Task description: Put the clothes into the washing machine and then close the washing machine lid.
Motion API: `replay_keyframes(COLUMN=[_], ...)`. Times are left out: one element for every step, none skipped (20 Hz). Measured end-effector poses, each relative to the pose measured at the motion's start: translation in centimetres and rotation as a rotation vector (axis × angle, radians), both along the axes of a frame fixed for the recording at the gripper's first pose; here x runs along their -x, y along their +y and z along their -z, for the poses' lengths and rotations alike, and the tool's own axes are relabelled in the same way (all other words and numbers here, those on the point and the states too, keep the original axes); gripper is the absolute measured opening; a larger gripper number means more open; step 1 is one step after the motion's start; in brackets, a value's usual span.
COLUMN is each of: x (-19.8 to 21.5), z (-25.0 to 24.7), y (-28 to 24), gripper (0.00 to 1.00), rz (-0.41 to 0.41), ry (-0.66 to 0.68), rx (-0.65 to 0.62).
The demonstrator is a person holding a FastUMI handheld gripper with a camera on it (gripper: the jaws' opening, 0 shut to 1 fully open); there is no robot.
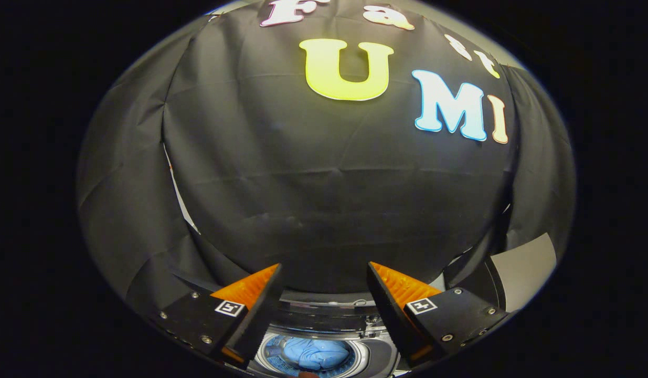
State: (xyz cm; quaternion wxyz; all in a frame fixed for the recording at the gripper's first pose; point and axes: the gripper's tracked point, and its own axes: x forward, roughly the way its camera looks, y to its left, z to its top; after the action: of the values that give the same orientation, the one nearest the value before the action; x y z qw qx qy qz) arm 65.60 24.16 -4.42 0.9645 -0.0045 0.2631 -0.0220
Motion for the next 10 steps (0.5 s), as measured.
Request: replay_keyframes(x=[-0.1, -0.3, -0.5, -0.5, -0.5, -0.5, -0.5, -0.5, -0.6, -0.4], z=[0.3, 0.6, 0.7, 0.9, 1.1, 1.4, 2.0, 2.1, 2.1, 2.3], y=[0.2, 0.3, 0.4, 0.6, 0.6, 0.7, 0.7, 0.7, 0.6, 0.7], gripper=[0.96, 0.96, 0.96, 0.96, 0.96, 0.96, 0.96, 0.96, 0.97, 0.96], rz=[-0.005, -0.006, -0.007, -0.008, -0.007, -0.010, -0.013, -0.013, -0.003, 0.004], ry=[0.002, 0.006, 0.001, 0.003, 0.004, 0.008, 0.020, 0.023, 0.017, 0.021], rx=[-0.004, -0.011, -0.018, -0.023, -0.026, -0.030, -0.036, -0.045, -0.056, -0.069])
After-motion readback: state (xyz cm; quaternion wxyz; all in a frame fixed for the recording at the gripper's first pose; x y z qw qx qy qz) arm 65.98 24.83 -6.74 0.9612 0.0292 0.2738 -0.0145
